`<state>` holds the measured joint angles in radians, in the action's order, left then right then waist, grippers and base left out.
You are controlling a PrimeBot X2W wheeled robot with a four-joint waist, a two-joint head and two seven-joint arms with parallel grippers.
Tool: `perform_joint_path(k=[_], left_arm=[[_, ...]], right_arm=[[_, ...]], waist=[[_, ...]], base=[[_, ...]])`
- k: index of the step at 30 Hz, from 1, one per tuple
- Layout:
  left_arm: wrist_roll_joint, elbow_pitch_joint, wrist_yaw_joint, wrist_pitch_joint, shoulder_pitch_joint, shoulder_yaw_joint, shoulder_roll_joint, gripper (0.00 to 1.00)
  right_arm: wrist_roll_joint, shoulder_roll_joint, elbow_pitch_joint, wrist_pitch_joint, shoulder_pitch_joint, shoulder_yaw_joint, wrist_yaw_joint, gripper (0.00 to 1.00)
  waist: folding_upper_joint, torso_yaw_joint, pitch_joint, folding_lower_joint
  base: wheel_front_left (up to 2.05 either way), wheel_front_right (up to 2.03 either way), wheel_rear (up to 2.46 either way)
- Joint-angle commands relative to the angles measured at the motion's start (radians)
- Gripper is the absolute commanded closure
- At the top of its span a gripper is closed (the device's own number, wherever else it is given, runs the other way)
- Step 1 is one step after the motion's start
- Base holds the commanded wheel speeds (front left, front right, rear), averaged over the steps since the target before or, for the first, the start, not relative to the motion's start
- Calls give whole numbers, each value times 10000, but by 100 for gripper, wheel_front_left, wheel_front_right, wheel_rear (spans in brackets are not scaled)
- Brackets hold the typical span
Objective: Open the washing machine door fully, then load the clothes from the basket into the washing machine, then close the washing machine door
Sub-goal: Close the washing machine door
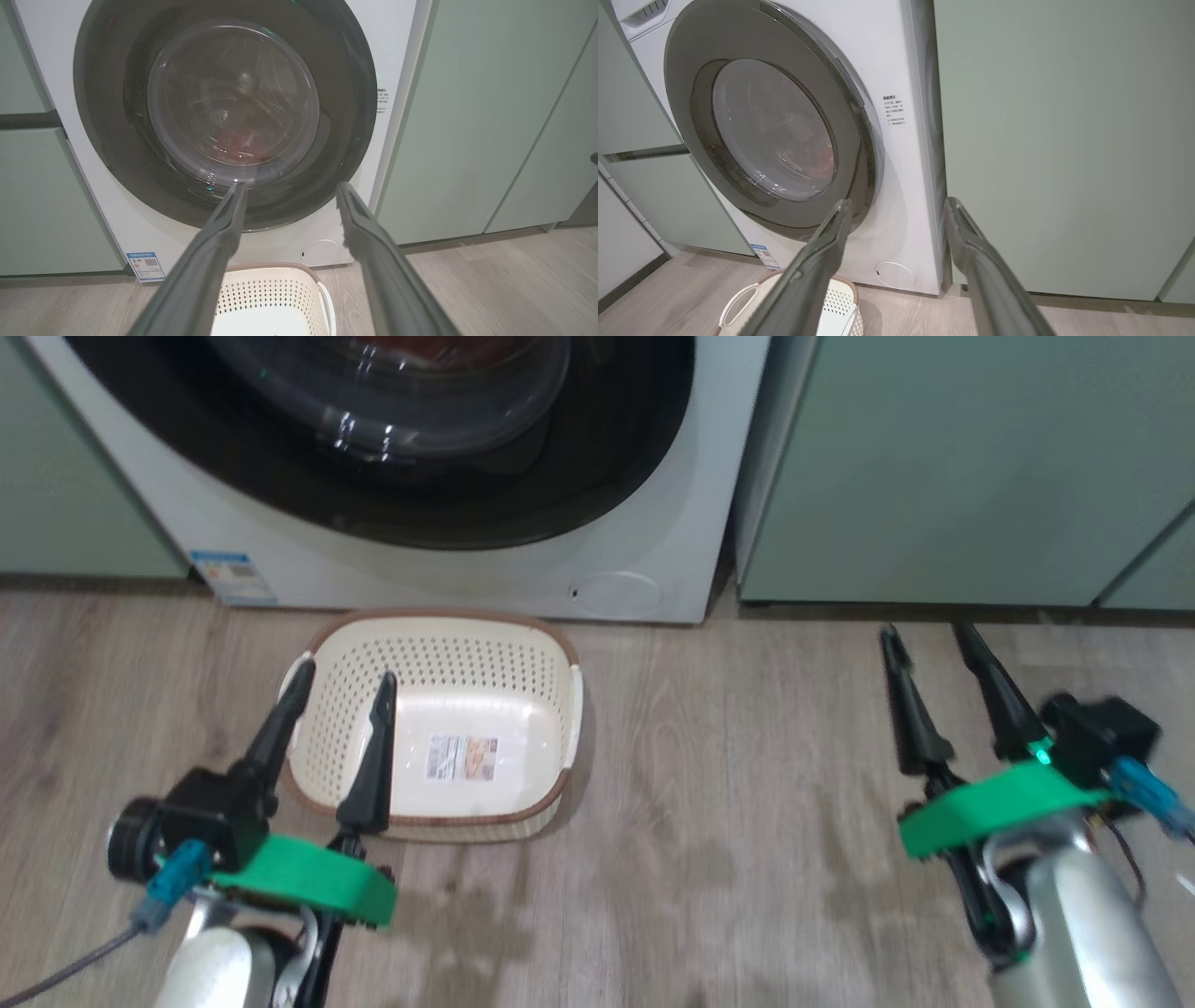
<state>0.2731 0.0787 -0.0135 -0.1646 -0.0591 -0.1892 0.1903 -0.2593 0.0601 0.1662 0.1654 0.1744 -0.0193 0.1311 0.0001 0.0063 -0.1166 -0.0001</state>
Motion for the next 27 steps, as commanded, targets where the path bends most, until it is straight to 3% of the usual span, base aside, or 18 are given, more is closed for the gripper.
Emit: perform_joint_path(k=[1,14,27], left_arm=[[-13,356,-68,32,-112,342,203,0],[3,565,-562,144,528,450,162,0],[58,696,-777,164,736,518,242,0]], right_arm=[[17,-98,-505,-48,62,-142,-4,0],[462,-98,-3056,-1031,-1928,730,-4,0],[468,-99,-3620,-1339,-2275,971,-4,0]], waist=[[-1,-157,178,1],[-1,-395,599,1],[-1,-297,686,1]], base=[[0,0,0],[0,0,0],[0,0,0]])
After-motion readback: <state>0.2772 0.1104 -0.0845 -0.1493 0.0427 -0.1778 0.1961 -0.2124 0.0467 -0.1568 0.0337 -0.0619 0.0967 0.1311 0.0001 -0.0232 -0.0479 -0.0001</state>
